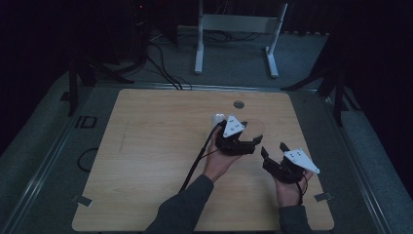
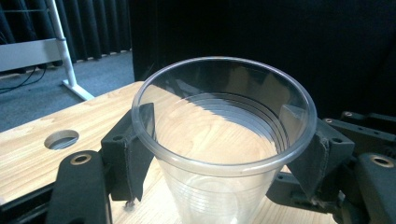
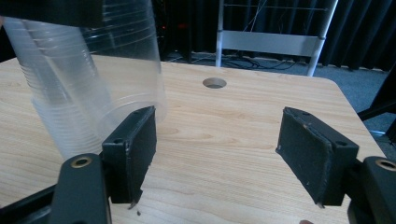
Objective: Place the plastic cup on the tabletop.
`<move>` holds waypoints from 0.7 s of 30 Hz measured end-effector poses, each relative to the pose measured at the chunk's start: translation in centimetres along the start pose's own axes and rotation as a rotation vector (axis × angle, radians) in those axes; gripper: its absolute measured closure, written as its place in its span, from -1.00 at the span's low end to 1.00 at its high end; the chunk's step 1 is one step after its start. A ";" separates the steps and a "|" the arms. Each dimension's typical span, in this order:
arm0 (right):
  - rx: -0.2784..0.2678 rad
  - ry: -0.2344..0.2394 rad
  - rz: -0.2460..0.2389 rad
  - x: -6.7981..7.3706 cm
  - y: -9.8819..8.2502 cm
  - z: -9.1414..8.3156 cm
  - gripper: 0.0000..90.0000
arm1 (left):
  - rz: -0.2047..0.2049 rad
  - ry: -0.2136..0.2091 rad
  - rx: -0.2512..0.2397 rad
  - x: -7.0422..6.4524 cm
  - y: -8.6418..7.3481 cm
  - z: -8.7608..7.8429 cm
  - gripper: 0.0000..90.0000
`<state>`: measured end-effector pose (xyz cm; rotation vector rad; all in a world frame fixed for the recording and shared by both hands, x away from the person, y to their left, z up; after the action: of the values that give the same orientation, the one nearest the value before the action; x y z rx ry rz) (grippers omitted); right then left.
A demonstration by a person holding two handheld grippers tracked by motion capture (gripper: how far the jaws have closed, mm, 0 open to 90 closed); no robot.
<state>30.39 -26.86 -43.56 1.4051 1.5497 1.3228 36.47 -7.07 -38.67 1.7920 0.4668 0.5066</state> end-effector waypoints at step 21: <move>-0.014 -0.012 0.005 -0.2 0.1 -0.2 -0.38 | 0.013 -0.053 -0.021 -0.4 -0.9 -1.3 -0.35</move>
<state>30.31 -27.09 -43.46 1.4061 1.5270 1.3235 35.38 -6.01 -39.23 1.7851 0.4120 0.4707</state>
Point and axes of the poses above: each handheld gripper's, and its own axes: z roughly forward along the jaws, y roughly out of its top, x roughly to its left, the point moved 1 cm from there along z, roughly forward along the jaws, and after that the axes turned 10 degrees about z, right-handed, at the moved point
